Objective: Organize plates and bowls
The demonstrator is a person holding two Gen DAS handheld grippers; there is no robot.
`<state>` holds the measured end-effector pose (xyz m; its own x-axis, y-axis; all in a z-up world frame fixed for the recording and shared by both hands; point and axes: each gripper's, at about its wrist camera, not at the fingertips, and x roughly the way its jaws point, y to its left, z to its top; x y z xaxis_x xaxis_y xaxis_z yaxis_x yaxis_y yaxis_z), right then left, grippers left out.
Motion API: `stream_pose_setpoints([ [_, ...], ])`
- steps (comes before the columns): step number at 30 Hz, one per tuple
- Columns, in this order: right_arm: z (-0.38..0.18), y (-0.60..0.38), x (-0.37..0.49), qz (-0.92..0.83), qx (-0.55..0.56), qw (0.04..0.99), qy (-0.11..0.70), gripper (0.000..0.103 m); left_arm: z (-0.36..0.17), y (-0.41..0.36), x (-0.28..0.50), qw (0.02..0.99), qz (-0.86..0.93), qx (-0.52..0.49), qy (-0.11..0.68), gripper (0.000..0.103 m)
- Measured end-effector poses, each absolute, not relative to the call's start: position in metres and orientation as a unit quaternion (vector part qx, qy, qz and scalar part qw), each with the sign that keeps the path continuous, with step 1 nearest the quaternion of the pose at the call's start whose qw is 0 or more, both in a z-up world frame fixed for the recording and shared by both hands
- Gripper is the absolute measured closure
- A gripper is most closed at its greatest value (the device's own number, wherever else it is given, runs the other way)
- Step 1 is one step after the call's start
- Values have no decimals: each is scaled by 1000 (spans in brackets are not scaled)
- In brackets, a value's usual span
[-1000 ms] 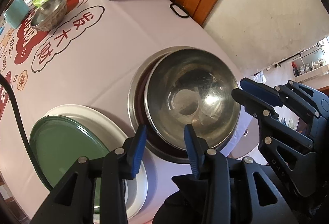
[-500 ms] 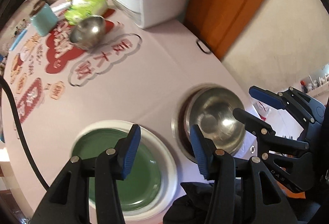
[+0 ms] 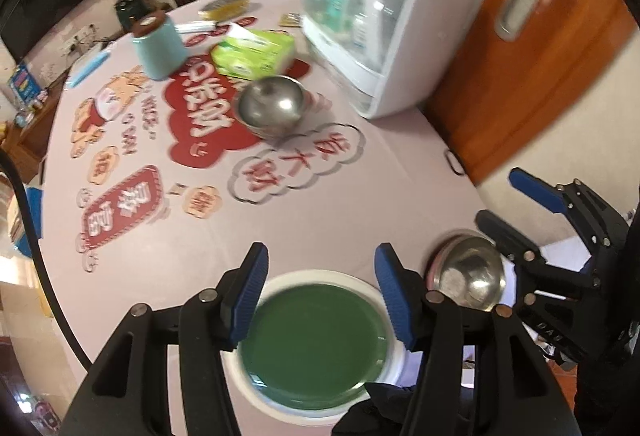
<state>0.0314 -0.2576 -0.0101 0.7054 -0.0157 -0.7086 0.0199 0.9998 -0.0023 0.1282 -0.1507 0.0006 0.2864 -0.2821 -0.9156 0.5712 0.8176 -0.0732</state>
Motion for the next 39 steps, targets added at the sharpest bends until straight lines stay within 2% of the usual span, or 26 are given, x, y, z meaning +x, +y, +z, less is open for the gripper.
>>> stream_pose_setpoints([
  [2, -3, -253, 44, -8, 4, 925, 381, 40, 7, -141, 142, 794, -257, 138, 533, 45],
  [18, 4, -232, 168, -6, 21, 920, 391, 38, 8, -122, 251, 806, -206, 182, 525, 45],
  [29, -49, -254, 224, -33, 95, 905, 414, 38, -55, -135, 310, 788, -218, 142, 558, 45],
  [39, -106, -272, 251, -47, 167, 889, 424, 38, -111, -144, 341, 798, -246, 57, 547, 45],
])
